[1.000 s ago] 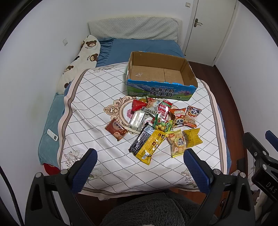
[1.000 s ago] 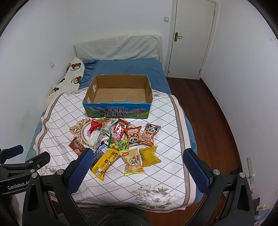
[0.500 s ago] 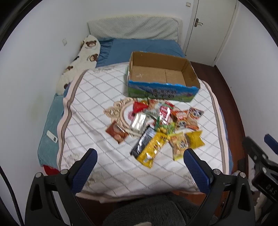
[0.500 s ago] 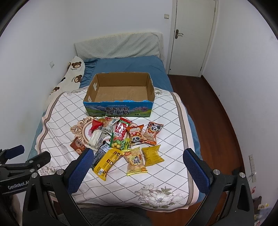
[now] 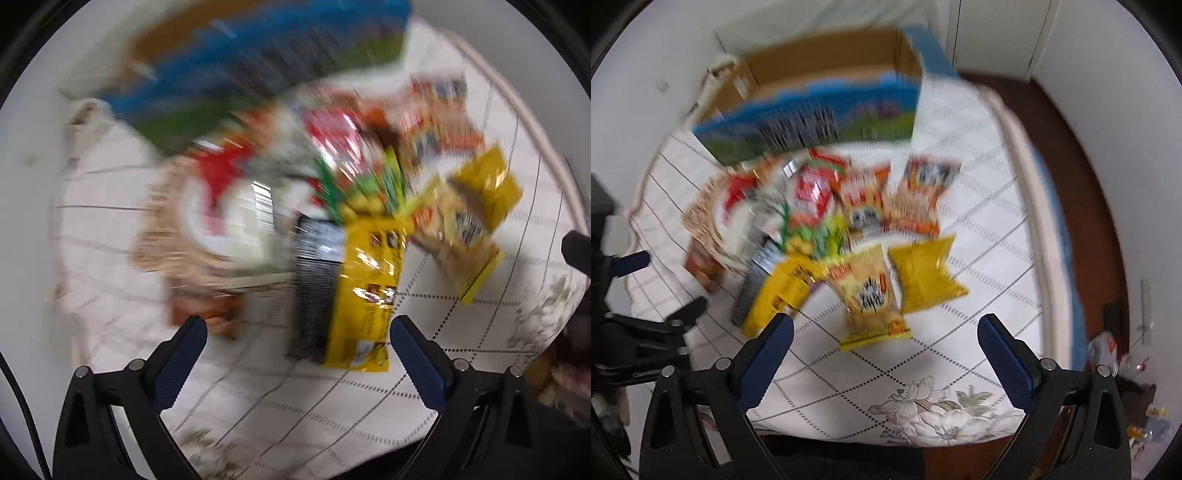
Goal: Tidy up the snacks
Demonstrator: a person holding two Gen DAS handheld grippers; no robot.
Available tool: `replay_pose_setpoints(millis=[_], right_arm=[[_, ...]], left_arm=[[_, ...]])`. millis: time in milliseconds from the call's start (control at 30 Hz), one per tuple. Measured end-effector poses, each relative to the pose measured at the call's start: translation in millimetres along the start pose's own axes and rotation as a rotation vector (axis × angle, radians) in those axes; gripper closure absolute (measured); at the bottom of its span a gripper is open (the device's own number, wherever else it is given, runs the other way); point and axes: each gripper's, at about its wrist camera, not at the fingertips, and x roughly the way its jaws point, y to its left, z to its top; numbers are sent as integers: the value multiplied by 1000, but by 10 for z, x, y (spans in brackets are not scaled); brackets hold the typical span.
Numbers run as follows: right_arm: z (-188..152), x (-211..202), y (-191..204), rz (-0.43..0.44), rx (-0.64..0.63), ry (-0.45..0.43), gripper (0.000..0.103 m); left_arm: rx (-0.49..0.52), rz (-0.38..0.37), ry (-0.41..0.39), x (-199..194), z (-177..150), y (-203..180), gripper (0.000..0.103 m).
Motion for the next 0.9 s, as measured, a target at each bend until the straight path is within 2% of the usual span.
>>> replay_pose_setpoints(millis=[100,233,267,300,367,467,600,667,700,767,833,900], right_arm=[[-30,461,-74,-2,12,74,4],[-82,852,-77,17,15,141,6],[-97,888,-63,18,9,153,6],[-100,942,-47,20,-3,168,6],[-98,1040,-14,28,-17,181,7],[-57,1173,16,46,-31,195,9],[15,1409,72,69,-36,231,11],[65,1551,108,68,-38,247,12],[91,1619,119,65,-38,249,13],[143,1746,156,67,-42,253,23],[180,1887,191,58,-53,274,31],[177,1963,214,49,-38,290,36]], left_arm=[[84,-22,85,514,136,-180,1],[154,-55,143,895,222,-370,2],[152,-43,134,926,228,-383,4],[139,-27,123,936,225,-378,12],[64,-13,96,877,181,-270,22],[-143,-68,146,799,-27,11,27],[-388,-116,220,824,-382,296,27],[-461,-147,234,891,-479,388,25],[-491,-166,229,923,-512,430,20],[-484,-167,225,1012,-542,449,16],[-429,-153,236,1093,-549,454,14],[-381,-145,253,1117,-433,450,14]])
